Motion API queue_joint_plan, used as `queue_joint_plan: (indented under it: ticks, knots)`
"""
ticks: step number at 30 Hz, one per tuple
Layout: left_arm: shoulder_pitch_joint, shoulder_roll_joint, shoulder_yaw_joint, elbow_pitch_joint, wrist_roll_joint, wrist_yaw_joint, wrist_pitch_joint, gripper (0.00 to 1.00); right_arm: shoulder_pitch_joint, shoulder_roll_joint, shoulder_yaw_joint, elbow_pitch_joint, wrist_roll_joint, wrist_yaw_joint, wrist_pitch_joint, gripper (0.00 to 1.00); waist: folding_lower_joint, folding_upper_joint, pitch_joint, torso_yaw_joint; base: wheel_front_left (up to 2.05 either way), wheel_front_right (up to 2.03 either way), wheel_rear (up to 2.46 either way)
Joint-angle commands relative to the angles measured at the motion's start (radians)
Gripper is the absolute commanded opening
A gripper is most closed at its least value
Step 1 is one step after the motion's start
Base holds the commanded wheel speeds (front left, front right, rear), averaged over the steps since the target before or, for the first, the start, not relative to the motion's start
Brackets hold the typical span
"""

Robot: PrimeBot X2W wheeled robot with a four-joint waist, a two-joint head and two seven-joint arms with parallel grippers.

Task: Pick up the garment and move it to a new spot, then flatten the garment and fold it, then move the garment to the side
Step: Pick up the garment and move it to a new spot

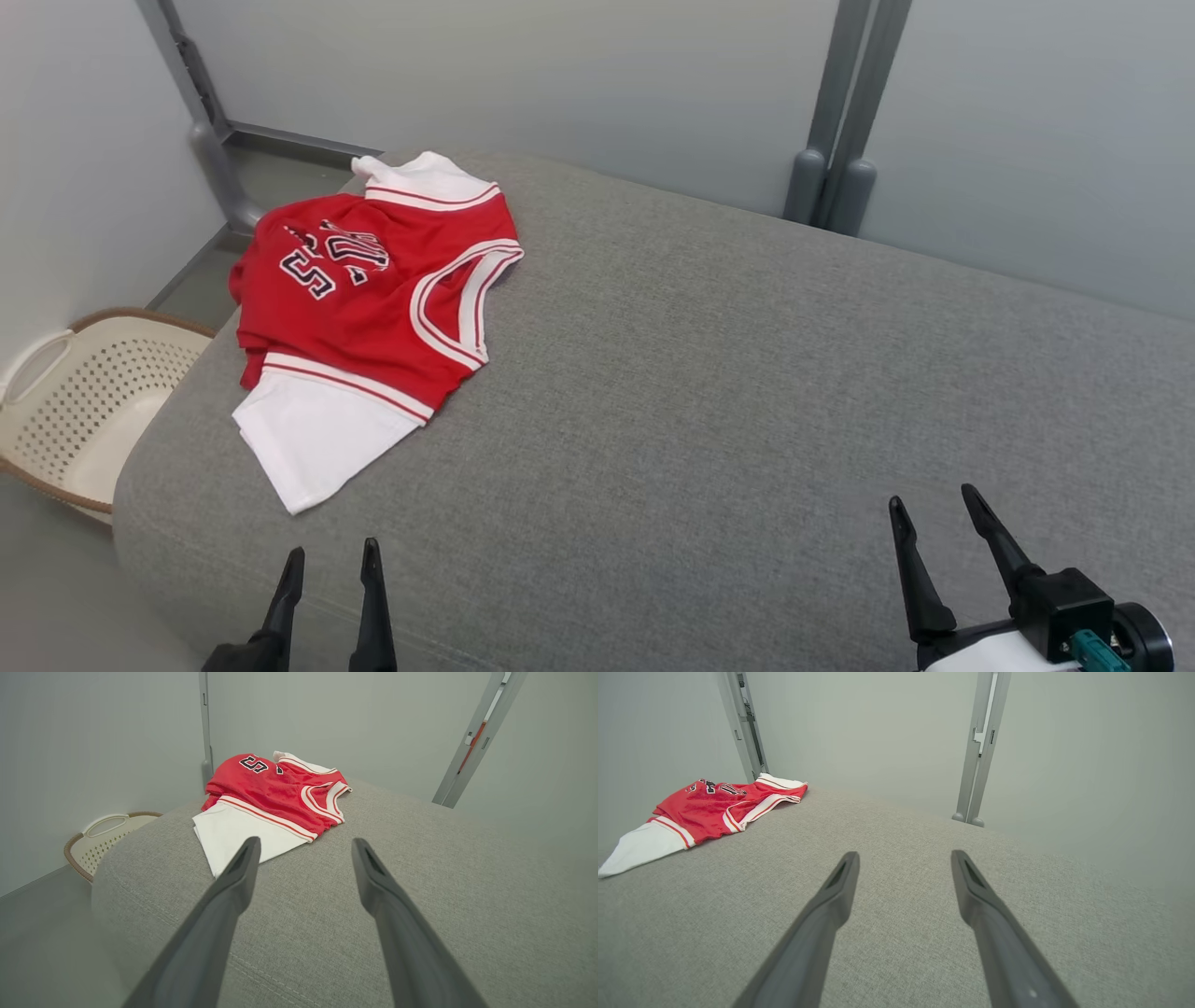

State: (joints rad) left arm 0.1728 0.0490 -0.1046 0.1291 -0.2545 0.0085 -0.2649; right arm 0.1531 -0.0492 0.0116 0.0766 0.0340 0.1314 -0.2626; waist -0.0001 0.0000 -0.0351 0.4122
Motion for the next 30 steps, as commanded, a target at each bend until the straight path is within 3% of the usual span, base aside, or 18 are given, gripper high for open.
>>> queue_joint_plan:
  ticks: [1,6,17,23,29,30]
  knots:
    - [-0.026,0.003,-0.001,-0.004,-0.005,-0.002,0.001,1.0,0.006,-0.003,0.0,0.003,-0.008,-0.001,-0.003,1.0,0.0001,0.0,0.018,0.021,0.0,0.0,0.0]
    - [-0.124,0.002,-0.019,0.086,-0.015,-0.009,0.001,1.0,-0.045,-0.007,0.006,-0.022,-0.051,-0.001,-0.003,1.0,0.0001,0.0,0.145,-0.05,0.0,0.0,0.0]
    - [-0.654,0.043,-0.001,0.46,-0.052,-0.042,0.097,1.0,-0.251,-0.147,-0.003,-0.066,-0.059,-0.001,-0.003,1.0,0.0001,0.0,0.515,-0.211,0.0,0.0,0.0]
    - [-0.825,0.08,0.015,0.704,-0.079,-0.053,0.182,1.0,-0.294,-0.16,-0.003,-0.06,-0.046,-0.001,-0.003,1.0,0.0001,0.0,0.576,-0.265,0.0,0.0,0.0]
    - [-0.874,0.103,0.026,0.907,-0.094,-0.023,0.239,1.0,-0.308,-0.144,-0.001,-0.052,-0.037,-0.001,-0.003,1.0,0.0001,0.0,0.553,-0.294,0.0,0.0,0.0]
    - [-0.871,0.102,0.03,0.928,-0.101,-0.027,0.243,0.41,-0.308,-0.142,0.0,-0.049,-0.036,-0.001,-0.003,1.0,0.0001,0.0,0.545,-0.296,0.0,0.0,0.0]
